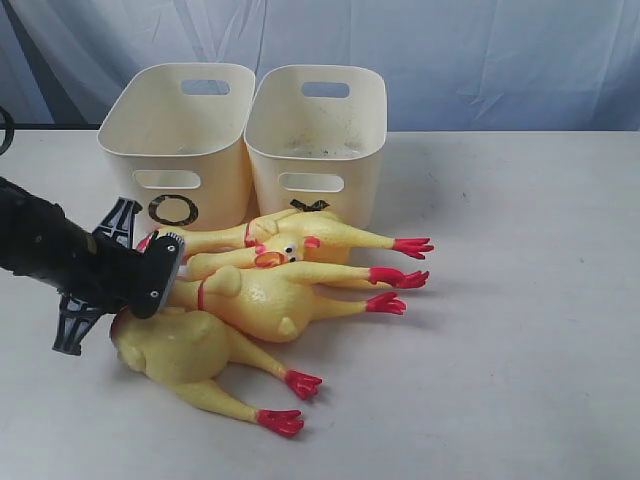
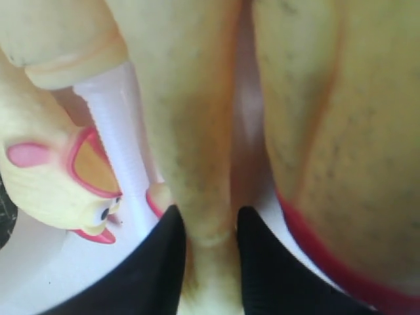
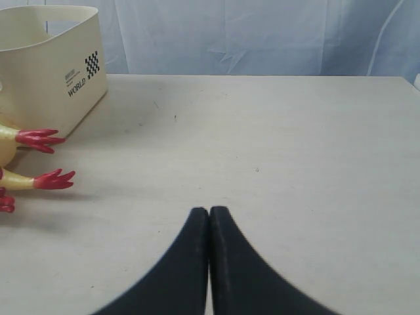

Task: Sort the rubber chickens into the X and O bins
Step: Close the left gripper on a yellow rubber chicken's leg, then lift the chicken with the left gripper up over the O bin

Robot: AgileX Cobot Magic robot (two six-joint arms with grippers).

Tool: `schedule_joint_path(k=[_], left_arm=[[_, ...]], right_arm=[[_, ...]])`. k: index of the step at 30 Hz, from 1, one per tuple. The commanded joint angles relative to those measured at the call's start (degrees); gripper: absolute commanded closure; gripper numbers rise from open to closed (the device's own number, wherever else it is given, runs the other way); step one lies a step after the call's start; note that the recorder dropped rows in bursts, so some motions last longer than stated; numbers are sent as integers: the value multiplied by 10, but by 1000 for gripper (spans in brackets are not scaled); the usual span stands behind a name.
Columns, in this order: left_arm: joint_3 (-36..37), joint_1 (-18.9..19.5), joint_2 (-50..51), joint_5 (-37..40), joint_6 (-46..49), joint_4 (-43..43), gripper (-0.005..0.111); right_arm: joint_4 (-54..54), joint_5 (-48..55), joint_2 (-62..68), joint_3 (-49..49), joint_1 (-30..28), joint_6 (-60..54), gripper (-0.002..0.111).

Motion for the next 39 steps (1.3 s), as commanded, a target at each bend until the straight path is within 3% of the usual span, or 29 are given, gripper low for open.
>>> schedule_joint_path(k=[1, 28, 30, 33, 39], left_arm=[[0, -2, -9, -2, -1, -1, 90], [0, -2, -192, 78, -6, -31, 90], [0, -2, -204, 89, -6, -31, 93], [0, -2, -220, 109, -6, -31, 106], [0, -2, -230, 143, -6, -31, 107]], right_arm=[[1, -7, 0, 0, -2, -2, 108], [1, -7, 0, 0, -2, -2, 108], [1, -7, 0, 0, -2, -2, 108], [1, -7, 0, 0, -2, -2, 108], [1, -7, 0, 0, -2, -2, 108]])
